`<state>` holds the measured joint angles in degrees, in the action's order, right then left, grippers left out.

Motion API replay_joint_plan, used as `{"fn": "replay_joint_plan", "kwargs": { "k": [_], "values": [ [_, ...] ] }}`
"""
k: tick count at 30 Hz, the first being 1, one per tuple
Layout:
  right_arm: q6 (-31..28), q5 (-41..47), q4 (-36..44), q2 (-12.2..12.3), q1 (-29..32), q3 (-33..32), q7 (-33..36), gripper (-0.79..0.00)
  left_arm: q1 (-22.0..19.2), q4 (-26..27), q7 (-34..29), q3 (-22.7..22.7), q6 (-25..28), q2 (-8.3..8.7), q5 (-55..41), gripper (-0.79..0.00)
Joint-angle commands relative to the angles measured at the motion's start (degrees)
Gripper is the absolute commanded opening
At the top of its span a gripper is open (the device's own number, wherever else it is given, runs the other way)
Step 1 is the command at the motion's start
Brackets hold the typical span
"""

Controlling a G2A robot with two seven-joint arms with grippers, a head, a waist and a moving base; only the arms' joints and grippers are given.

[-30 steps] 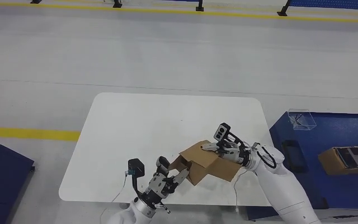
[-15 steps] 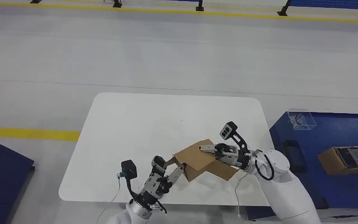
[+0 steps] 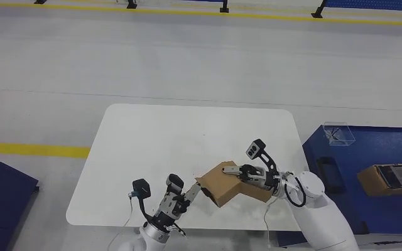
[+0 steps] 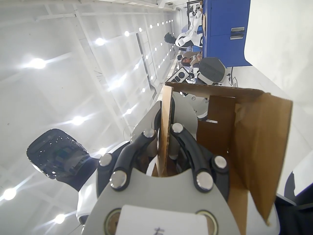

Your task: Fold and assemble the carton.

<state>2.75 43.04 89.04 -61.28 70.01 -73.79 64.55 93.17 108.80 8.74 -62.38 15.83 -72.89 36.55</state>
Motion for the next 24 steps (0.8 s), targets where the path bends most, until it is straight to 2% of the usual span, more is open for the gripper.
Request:
{"fn": "replay_joint_plan", "kwargs": {
  "k": [1, 15, 24],
  "values": [
    [0.14, 0.14, -0.04, 0.00, -0.06, 0.02, 0.11, -0.785, -0.32, -0.44, -0.14, 0.26, -0.20, -0.08, 0.25, 0.000],
    [1.08, 0.99, -0.60, -0.16, -1.04, 0.47, -0.88, -0.785, 0.05, 0.13, 0.71, -0.69, 2.19, -0.18, -1.39, 0.000],
    [1.52, 0.73, -0.13, -0.19, -1.24, 0.79, -1.21, -0.785, -0.25, -0.19, -2.55, 0.06, -0.28, -0.14, 3.54, 0.000]
  ]
}}
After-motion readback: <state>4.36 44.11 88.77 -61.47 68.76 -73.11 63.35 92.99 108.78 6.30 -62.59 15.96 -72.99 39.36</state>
